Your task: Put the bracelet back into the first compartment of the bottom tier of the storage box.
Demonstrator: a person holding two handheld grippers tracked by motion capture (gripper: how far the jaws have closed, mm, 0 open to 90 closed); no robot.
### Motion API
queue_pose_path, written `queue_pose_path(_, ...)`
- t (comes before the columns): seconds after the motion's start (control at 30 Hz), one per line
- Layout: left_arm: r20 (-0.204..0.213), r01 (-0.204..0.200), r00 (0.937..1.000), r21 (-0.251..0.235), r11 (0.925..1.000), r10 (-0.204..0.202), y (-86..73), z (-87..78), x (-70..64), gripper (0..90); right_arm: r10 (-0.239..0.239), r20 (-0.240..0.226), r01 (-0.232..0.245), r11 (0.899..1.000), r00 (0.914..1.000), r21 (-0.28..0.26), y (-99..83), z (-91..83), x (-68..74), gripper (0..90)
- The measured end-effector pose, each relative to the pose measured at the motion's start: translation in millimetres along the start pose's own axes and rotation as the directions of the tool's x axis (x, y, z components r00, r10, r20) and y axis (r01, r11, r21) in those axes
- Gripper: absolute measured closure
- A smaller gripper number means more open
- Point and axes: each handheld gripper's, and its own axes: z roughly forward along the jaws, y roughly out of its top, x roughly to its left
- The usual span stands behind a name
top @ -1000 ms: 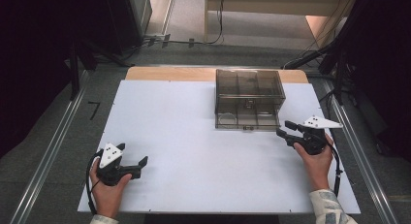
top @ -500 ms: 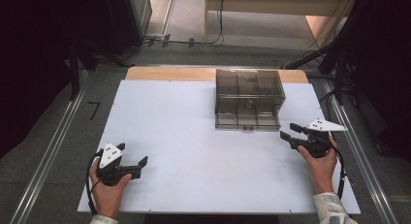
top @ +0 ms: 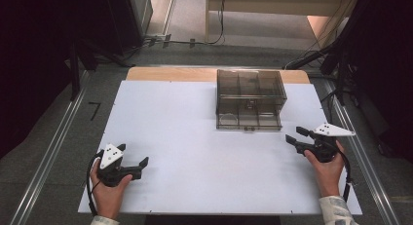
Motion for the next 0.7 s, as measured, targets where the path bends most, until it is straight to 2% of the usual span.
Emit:
queue_pose_path(0.43, -0.001, -0.001, 1.0000, -0.001, 1.0000, 0.001, 0.0, -0.1, -0.1, 4.8, -0.003, 0.016, 0.003, 1.000, 0.9999, -0.005, -8.2, -7.5, -4.7, 34.2)
queue_pose_path(0.7, 0.001, -0.001, 1.0000, -0.003, 1.0000, 0.001, -0.1, -0.2, 0.1, 4.8, 0.001, 0.018, 0.000, 1.000, 0.9998, -0.014, -14.3, -17.8, -9.1, 33.3)
